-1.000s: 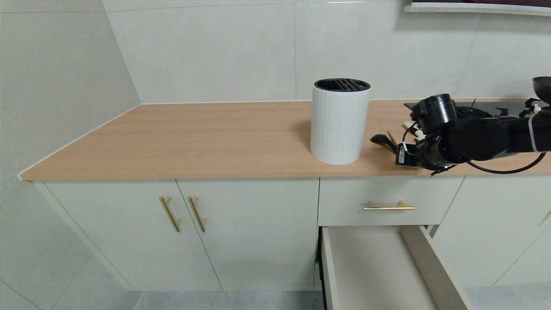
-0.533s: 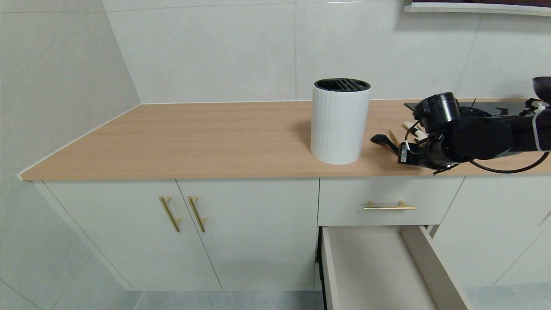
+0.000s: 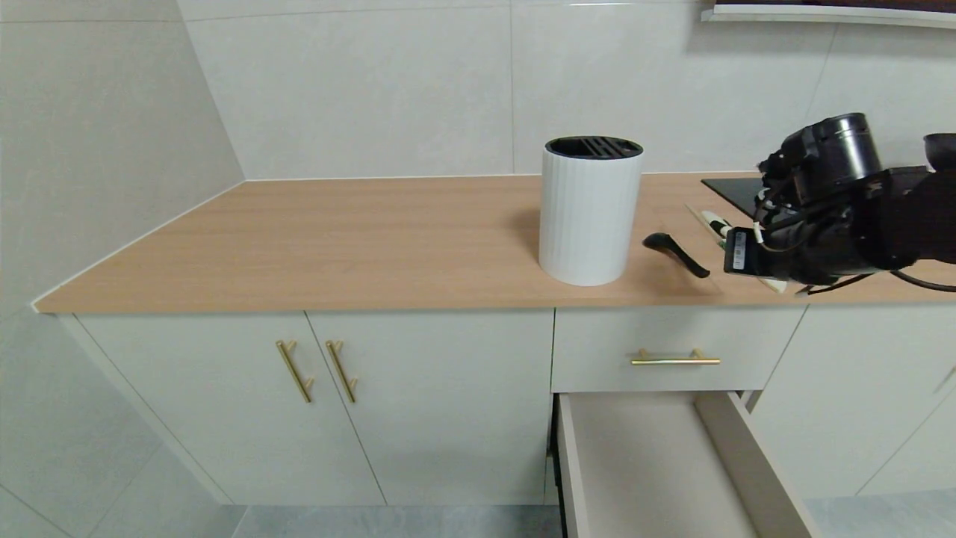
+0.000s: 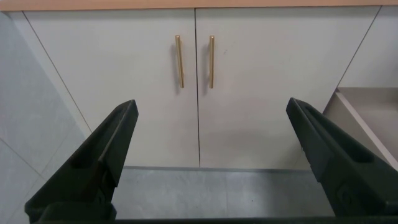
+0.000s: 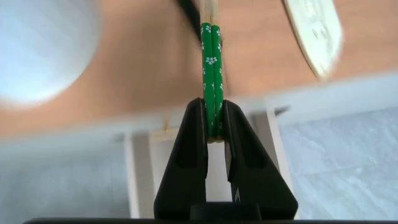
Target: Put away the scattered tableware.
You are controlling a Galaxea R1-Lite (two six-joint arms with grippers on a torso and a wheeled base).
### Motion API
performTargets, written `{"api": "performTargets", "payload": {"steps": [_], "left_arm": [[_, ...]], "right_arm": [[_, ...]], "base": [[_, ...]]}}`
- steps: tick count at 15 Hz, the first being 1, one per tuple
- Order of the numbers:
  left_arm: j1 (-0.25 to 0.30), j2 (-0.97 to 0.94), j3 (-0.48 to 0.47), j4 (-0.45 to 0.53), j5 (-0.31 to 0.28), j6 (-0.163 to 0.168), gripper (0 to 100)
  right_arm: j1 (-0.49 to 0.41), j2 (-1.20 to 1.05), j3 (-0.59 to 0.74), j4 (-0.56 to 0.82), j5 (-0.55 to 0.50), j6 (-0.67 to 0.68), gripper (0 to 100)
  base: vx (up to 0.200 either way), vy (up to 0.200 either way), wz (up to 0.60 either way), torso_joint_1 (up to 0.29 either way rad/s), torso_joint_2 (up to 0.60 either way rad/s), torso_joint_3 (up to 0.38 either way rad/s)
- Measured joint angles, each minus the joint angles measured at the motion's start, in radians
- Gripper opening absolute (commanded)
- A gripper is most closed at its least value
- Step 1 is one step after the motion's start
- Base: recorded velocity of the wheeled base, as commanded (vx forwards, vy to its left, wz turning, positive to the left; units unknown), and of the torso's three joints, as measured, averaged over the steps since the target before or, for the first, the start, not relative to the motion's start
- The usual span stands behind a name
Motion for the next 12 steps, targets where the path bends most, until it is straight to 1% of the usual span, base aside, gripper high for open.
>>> {"api": "performTargets", "payload": {"steps": [2, 4, 7, 9, 11, 12], "left_arm": [[0.0, 0.0, 0.0, 0.0, 0.0, 0.0, 100], [0.0, 0.0, 0.0, 0.0, 0.0, 0.0, 100], [0.0, 0.0, 0.0, 0.0, 0.0, 0.0, 100], [0.0, 0.0, 0.0, 0.0, 0.0, 0.0, 100], [0.0, 0.0, 0.0, 0.0, 0.0, 0.0, 100], [0.0, 0.0, 0.0, 0.0, 0.0, 0.0, 100]], "right_arm": [[0.014, -0.133, 0.05, 0.101, 0.067, 0.001, 0], [0.029, -0.266, 0.082, 0.286, 0.153, 0.0, 0], [0.039, -0.406, 0.103, 0.463, 0.304, -0.018, 0], [0.04, -0.454, 0.118, 0.501, 0.383, -0.1, 0], [0.036, -0.479, 0.141, 0.499, 0.445, -0.127, 0], [0.035, -0.484, 0.154, 0.5, 0.452, -0.131, 0]], "base": [[0.0, 0.0, 0.0, 0.0, 0.0, 0.0], [0.0, 0.0, 0.0, 0.0, 0.0, 0.0], [0.0, 0.0, 0.0, 0.0, 0.0, 0.0], [0.0, 0.0, 0.0, 0.0, 0.0, 0.0], [0.0, 0.0, 0.0, 0.0, 0.0, 0.0], [0.0, 0.0, 0.0, 0.0, 0.0, 0.0]]}}
